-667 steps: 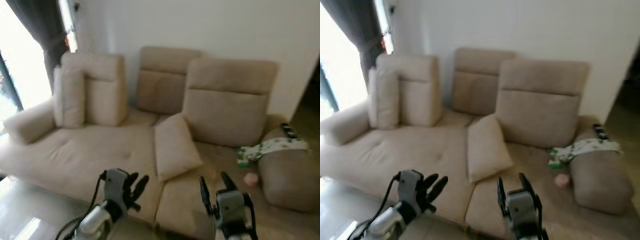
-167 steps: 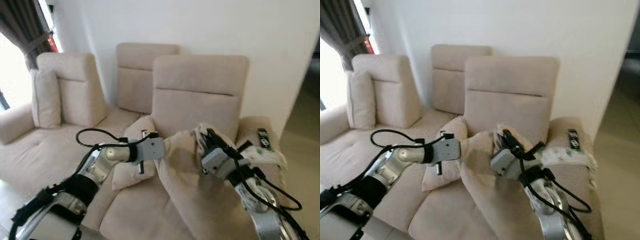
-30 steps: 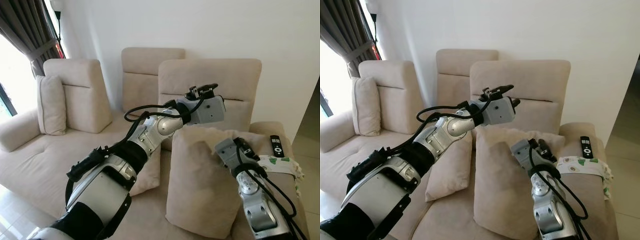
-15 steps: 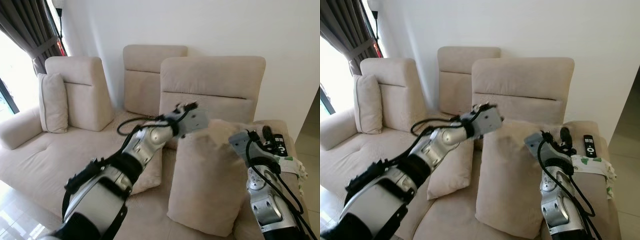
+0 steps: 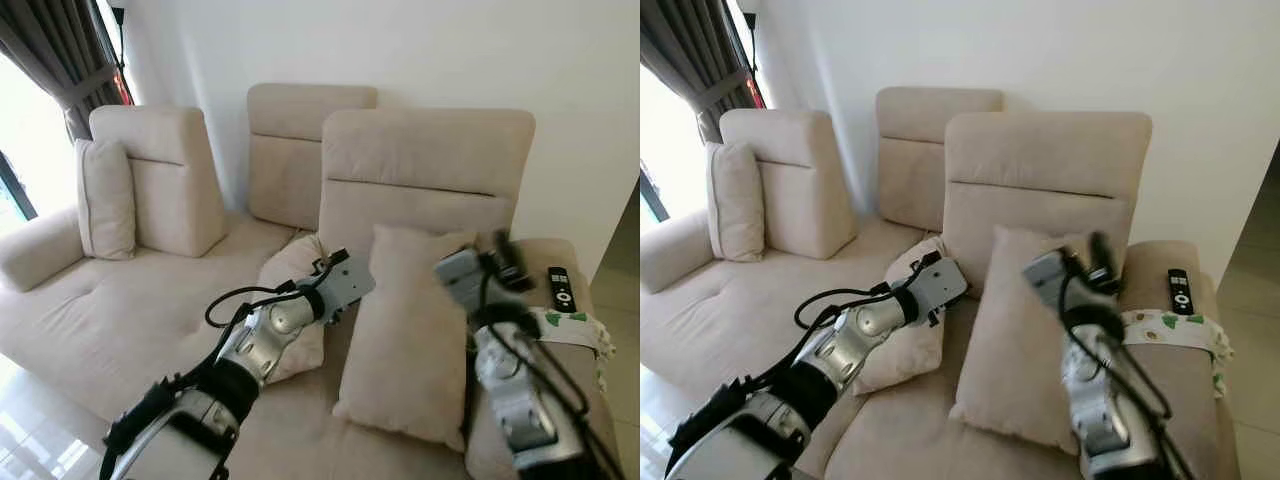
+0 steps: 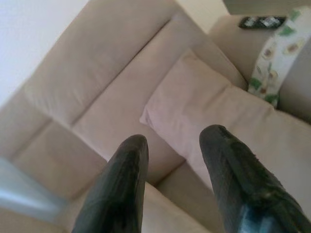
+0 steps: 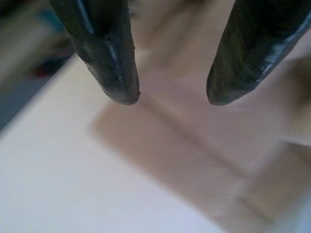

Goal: Move the pillow to the sofa from floor

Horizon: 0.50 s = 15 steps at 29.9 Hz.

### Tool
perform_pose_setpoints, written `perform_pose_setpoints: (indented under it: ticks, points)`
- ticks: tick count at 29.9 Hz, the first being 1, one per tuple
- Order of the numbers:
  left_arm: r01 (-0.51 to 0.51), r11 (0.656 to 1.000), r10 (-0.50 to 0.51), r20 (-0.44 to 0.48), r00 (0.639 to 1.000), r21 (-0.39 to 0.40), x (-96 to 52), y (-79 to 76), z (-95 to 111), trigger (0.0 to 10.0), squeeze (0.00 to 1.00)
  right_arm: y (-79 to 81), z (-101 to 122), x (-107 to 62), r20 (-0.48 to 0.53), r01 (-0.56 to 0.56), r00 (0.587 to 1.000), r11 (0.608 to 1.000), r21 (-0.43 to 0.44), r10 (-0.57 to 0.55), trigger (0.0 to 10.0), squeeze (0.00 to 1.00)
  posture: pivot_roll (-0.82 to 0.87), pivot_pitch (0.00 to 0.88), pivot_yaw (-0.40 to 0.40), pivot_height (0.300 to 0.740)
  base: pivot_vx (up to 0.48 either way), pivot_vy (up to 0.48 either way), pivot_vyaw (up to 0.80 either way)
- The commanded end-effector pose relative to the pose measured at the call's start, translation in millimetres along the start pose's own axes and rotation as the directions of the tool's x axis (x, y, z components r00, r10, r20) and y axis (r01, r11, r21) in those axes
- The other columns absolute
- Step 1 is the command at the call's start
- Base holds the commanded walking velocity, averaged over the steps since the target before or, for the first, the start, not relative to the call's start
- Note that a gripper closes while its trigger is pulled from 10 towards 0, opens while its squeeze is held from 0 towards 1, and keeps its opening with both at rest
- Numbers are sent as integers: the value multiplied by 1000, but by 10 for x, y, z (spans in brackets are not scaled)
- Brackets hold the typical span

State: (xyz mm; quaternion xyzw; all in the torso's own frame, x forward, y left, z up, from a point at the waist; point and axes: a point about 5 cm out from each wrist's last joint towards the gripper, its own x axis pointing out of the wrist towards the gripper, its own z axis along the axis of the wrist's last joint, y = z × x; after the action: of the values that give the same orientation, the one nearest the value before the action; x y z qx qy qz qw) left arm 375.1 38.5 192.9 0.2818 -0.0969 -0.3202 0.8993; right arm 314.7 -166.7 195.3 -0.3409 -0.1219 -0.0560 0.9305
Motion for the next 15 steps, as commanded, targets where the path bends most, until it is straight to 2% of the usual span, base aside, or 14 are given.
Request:
perform_pose_setpoints:
  ticks: [1, 2, 3, 4, 5, 6, 8, 9, 10, 11, 14, 15]
  points:
    - [-56, 990, 58, 13, 998, -126, -58, 44, -53, 10000, 0, 87, 84, -80, 36, -44, 999, 992, 120, 40, 10000, 0, 6, 0, 94, 740, 0, 0, 0]
    - [-72, 979, 76, 16, 997, -189, -80, 41, -73, 10000, 0, 120, 92, -118, 38, -45, 999, 986, 163, 40, 10000, 0, 6, 0, 94, 740, 0, 0, 0]
    - [-72, 979, 76, 16, 997, -189, -80, 41, -73, 10000, 0, 120, 92, -118, 38, -45, 999, 986, 163, 40, 10000, 0, 6, 0, 94, 740, 0, 0, 0]
    - [-80, 962, 90, 25, 996, -262, -112, 24, -100, 10000, 0, 165, 108, -176, 47, -50, 998, 977, 209, 41, 10000, 0, 2, 0, 95, 740, 0, 0, 0]
    - [-85, 925, 107, 38, 994, -371, -166, -15, -149, 10000, 0, 226, 137, -271, 65, -53, 997, 956, 288, 36, 10000, 0, 1, 0, 95, 740, 0, 0, 0]
    - [-85, 925, 107, 38, 994, -371, -166, -15, -149, 10000, 0, 226, 137, -271, 65, -53, 997, 956, 288, 36, 10000, 0, 1, 0, 95, 740, 0, 0, 0]
    - [-86, 890, 112, 31, 993, -448, -212, -56, -206, 10000, 0, 264, 155, -349, 80, -56, 996, 936, 348, 29, 10000, 0, -4, 0, 98, 740, 0, 0, 0]
    - [-86, 890, 112, 31, 993, -448, -212, -56, -206, 10000, 0, 264, 155, -349, 80, -56, 996, 936, 348, 29, 10000, 0, -4, 0, 98, 740, 0, 0, 0]
    - [-84, 852, 113, 23, 993, -517, -278, -128, -278, 10000, 0, 311, 144, -446, 84, -61, 996, 908, 415, 29, 10000, 0, -5, 0, 99, 740, 0, 0, 0]
    - [-83, 841, 111, 21, 994, -535, -304, -152, -297, 10000, 0, 324, 133, -477, 85, -65, 996, 897, 437, 31, 10000, 0, -4, 0, 99, 740, 0, 0, 0]
    - [-82, 835, 111, 21, 994, -543, -334, -180, -316, 10000, 0, 339, 118, -510, 83, -68, 996, 889, 454, 33, 10000, 0, -4, 0, 99, 740, 0, 0, 0]
    - [-77, 827, 107, 21, 994, -556, -393, -230, -350, 10000, 0, 362, 89, -569, 86, -78, 995, 880, 468, 43, 10000, 0, -2, 0, 101, 740, 0, 0, 0]
